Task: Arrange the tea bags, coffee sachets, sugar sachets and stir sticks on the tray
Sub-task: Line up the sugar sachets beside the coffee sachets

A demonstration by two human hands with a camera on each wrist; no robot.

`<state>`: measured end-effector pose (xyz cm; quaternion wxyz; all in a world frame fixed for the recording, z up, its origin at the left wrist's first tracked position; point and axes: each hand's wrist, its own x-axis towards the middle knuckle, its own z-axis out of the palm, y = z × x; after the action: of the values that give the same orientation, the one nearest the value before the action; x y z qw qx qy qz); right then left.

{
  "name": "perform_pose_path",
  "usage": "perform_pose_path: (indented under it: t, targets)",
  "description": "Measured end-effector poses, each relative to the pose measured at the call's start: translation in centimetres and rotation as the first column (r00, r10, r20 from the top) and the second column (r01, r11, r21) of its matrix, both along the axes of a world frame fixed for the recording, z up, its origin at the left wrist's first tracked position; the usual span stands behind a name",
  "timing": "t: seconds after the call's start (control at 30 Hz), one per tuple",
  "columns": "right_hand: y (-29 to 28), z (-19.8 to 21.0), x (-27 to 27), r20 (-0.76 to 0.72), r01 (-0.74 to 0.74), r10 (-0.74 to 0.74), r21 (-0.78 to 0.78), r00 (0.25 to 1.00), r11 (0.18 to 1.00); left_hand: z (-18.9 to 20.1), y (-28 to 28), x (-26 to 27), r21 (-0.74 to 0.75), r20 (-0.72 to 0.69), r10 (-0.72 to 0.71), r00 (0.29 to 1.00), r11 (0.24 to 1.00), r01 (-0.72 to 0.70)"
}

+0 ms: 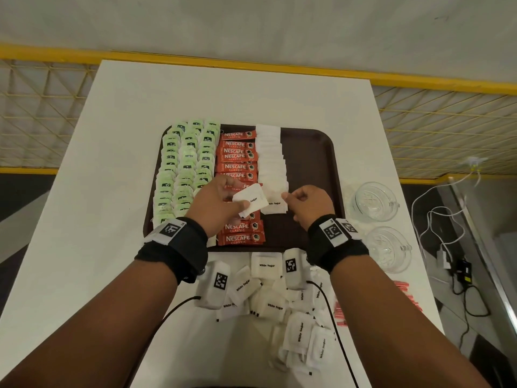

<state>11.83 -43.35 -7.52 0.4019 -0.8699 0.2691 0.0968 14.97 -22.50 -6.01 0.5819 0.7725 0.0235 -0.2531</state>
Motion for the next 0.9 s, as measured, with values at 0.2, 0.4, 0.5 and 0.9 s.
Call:
perform_pose_path:
  t: [0.2,0.4,0.5,0.9]
  targets:
    - [1.2,1.4,-1.3,0.046,-0.097,0.086,0.379,0.995,0.920,0.9,-1.2,-1.0,0.022,0.046,-0.061,0.997,0.998,0.060]
    - [-0.3,-0.9,-2.1,-0.032,0.195,-0.196,0.351,0.980,0.916,0.8,0.2,-1.6,0.029,0.067,-0.019,0.998,0.999,0.017]
    - [-0.3,-1.7,-1.9,-0.089,0.223,-0.206,0.293,0.974,0.930,0.8,1.0,-1.9,0.037,0.074,-0.009,0.997,0.999,0.006]
    - [1.0,0.5,-2.3,-0.182,0.114,-0.105,0.042,0.978,0.993,1.4,3.2,-4.3,0.040,0.081,-0.059,0.995,0.998,0.055]
